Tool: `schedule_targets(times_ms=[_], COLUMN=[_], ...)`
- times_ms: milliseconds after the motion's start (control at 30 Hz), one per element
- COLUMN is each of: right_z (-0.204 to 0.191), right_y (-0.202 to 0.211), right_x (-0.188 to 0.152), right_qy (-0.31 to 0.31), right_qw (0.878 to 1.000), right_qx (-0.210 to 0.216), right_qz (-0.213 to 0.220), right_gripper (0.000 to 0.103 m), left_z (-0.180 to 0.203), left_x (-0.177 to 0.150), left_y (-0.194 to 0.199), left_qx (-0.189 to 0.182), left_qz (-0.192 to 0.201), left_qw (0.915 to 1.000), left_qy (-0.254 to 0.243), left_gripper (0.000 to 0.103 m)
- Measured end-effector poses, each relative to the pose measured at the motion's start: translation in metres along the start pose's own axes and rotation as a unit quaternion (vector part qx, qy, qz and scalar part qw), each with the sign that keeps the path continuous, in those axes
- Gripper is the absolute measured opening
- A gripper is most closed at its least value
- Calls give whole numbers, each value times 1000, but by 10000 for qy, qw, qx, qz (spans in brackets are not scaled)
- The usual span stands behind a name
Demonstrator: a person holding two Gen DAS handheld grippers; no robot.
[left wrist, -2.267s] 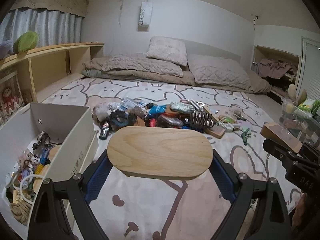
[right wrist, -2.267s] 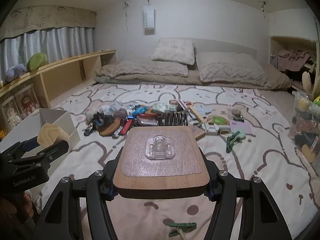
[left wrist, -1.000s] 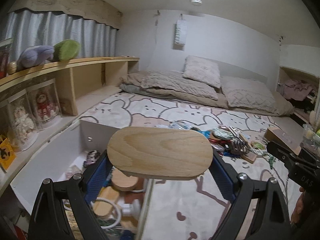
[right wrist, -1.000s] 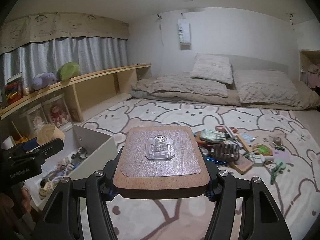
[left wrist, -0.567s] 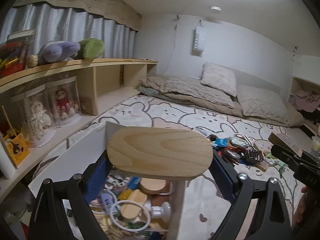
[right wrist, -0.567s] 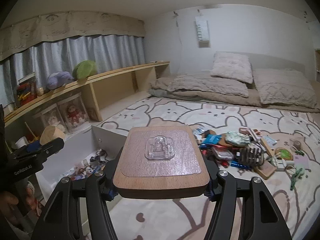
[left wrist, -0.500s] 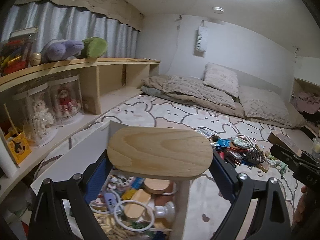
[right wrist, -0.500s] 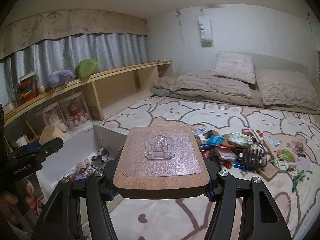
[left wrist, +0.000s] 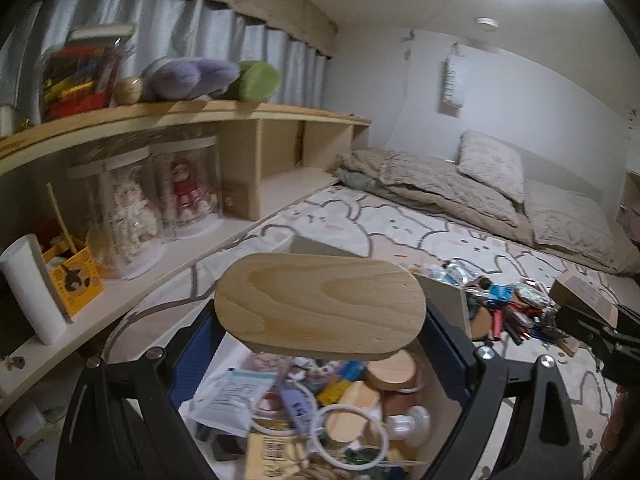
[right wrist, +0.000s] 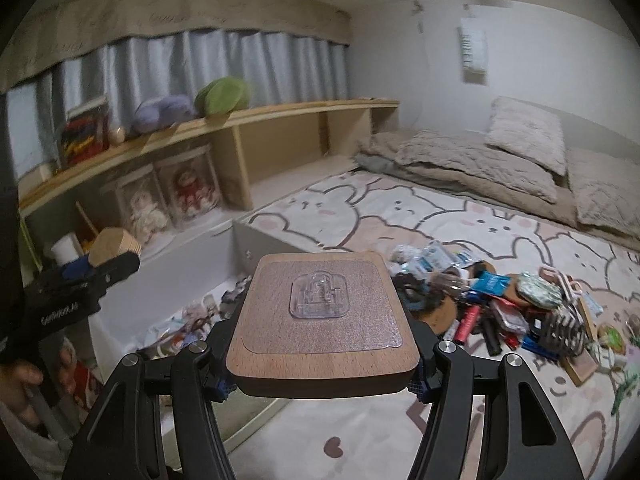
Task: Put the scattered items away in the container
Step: 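Carry the oval board with the left tool over the white box while the right tool follows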
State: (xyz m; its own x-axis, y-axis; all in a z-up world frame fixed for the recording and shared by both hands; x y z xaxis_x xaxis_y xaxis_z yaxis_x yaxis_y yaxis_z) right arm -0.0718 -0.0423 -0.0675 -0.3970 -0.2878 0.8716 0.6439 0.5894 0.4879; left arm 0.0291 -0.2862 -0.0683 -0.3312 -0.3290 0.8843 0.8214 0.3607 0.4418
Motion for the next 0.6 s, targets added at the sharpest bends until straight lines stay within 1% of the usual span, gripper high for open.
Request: schedule_targets(times_ms=[100, 300, 467, 600], right_z=[-13, -44, -73, -96], right_y=[-12, -41, -59, -68], right_x=[3, 8, 6, -4], right_qy=[152, 412, 659, 897], right_qw=[9997, 9973, 9929, 9861], right_qx=[141, 487, 754, 1050], right_qz=[-94, -350, -642, -927], right_gripper=[64, 64, 64, 64], left_z=[-15, -38, -50, -56], left_x=[0, -2, -3, -1], left_y=[-5, -9, -13, -18], left_qx=[48, 174, 238, 243], left_qz=[-73, -97, -110, -103], left_qw=[9998, 9993, 9991, 9990], left_qy=[169, 307, 344, 371], left_gripper=[94, 94, 94, 94])
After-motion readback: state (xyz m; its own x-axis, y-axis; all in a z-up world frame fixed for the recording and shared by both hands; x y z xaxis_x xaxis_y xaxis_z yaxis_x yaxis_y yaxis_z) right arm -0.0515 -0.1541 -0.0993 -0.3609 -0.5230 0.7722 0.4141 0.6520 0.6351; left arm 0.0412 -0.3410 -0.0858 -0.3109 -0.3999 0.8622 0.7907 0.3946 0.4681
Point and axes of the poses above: each gripper's, at about its wrist camera, not at the fingertips, and y roughly against the way its jaws point, z to its right, x to its top, the point moved 4 cm from there along -y, roughly the way its jaws point, and after that the axes turned 3 degrees about y, right-handed, at the moved point
